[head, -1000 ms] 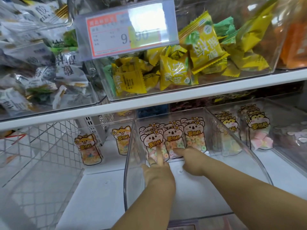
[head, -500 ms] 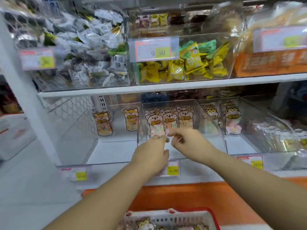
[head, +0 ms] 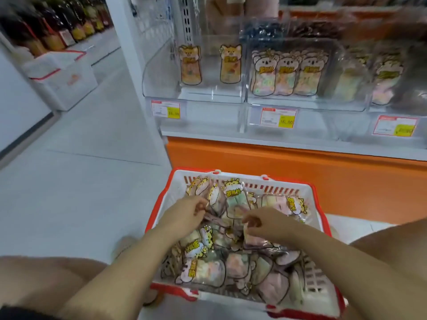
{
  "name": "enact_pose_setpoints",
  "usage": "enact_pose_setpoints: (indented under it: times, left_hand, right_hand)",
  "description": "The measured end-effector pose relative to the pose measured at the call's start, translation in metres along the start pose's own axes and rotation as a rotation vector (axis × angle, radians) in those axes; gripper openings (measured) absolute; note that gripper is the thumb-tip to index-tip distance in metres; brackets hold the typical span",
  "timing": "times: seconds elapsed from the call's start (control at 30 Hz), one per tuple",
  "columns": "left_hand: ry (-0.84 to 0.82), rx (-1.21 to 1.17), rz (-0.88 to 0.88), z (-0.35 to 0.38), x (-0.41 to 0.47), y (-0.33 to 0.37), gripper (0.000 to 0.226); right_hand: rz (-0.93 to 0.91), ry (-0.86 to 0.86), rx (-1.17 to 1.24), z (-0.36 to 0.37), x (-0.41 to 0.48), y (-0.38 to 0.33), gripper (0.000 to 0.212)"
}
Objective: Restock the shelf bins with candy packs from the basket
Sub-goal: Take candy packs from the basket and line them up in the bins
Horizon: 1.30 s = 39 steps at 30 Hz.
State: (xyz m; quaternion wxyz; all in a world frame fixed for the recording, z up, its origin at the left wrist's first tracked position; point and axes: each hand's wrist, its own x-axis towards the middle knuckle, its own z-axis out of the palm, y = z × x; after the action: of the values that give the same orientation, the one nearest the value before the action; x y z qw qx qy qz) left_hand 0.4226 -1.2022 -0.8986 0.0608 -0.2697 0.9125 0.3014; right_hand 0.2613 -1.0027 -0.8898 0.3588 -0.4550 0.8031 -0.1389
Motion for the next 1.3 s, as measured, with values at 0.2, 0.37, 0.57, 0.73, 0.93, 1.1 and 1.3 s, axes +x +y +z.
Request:
enact_pose_setpoints:
  times: [0.2,0.37,0.57,0.73,0.93,1.1,1.3]
  left_hand:
    - [-0.5,0.447,-0.022,0.036,-0.017,-0.045,0.032]
    - [-0.734,0.57,-0.031,0.054,-0.026,-0.025,0.057]
    - [-0.797,0.578,-0.114,0.065,-0.03,-0.014,0.086]
    - [-0.917,0.507,-0.179,0.048,-0.029,0.0,0.075]
    - [-0.771,0.509,-0.094,0.037,-0.033,0.012,0.031]
    - [-0.491,0.256,-0.066,-0.004,-0.023,0.013,0.037]
    - [0.015,0.175,0.061,-0.034,-0.015,0.012,0.015]
  right_hand:
    - [0.038,-0.318,-0.231,0.045,0.007,0.015,0.045]
    - [-0.011,-0.397,-0.482,0.079,0.007,0.017,0.079]
    - [-0.202,-0.209,-0.658,0.092,0.006,0.019,0.029]
    - [-0.087,-0.12,-0.27,0.046,0.007,0.01,0.026]
    - [0.123,0.227,0.248,-0.01,-0.008,0.01,0.026]
    - [0.275,0.493,0.652,-0.026,-0.012,0.018,0.025]
    - [0.288,0.632,1.197,-0.038,-0.023,0.001,0.012]
